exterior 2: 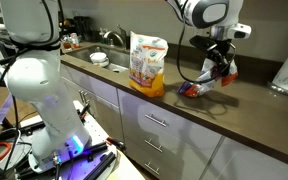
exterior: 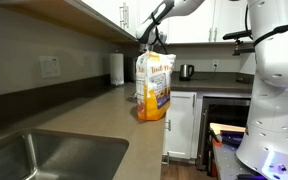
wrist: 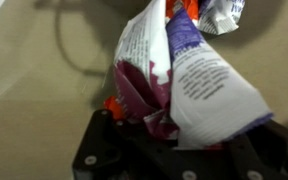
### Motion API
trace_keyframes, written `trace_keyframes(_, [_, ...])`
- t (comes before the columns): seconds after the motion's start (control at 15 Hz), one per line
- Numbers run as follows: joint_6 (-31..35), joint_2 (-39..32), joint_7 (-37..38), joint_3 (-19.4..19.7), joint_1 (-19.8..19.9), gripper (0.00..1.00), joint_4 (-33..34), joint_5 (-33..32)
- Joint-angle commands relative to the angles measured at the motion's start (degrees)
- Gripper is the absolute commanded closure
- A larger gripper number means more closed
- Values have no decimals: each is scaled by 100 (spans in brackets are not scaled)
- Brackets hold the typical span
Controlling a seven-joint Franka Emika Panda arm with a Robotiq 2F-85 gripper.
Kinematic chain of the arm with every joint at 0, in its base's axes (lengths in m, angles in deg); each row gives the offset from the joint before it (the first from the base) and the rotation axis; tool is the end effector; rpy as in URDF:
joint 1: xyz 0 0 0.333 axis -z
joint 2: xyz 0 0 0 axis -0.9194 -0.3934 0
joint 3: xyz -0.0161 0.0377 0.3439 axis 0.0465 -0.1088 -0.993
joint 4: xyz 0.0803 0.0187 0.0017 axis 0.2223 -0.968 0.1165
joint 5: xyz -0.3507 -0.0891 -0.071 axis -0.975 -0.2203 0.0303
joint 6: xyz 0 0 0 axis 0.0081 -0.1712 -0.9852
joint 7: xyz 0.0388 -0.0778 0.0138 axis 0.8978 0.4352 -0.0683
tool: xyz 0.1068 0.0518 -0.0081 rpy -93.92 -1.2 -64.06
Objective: Remove the contents from the plastic packaging.
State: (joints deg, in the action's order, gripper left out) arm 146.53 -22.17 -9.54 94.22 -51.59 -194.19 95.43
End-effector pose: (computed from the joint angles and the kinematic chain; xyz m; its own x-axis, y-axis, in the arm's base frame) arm 0.5524 -0.2963 0.4257 0.8264 -0.5281 0.1956 -0.5287 -0.8471 -0.0533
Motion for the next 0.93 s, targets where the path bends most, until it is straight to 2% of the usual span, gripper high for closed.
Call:
trace_keyframes(0.0, [202,-504,-395,-249,242,100,334,488])
trace_keyframes(0.2, [292,-767,-385,-360,281,100,398,521])
trace_keyframes(0.27, [286,-812,-373,-383,288,75,414,506])
trace_keyframes(0.33, [264,-813,-354,-395,285,74,404,476])
trace_keyframes(0.47, [129,-766,-289,-420,272,63,378,441])
trace_keyframes(0.87, [-303,-310,-29,-391,92,23,64,270])
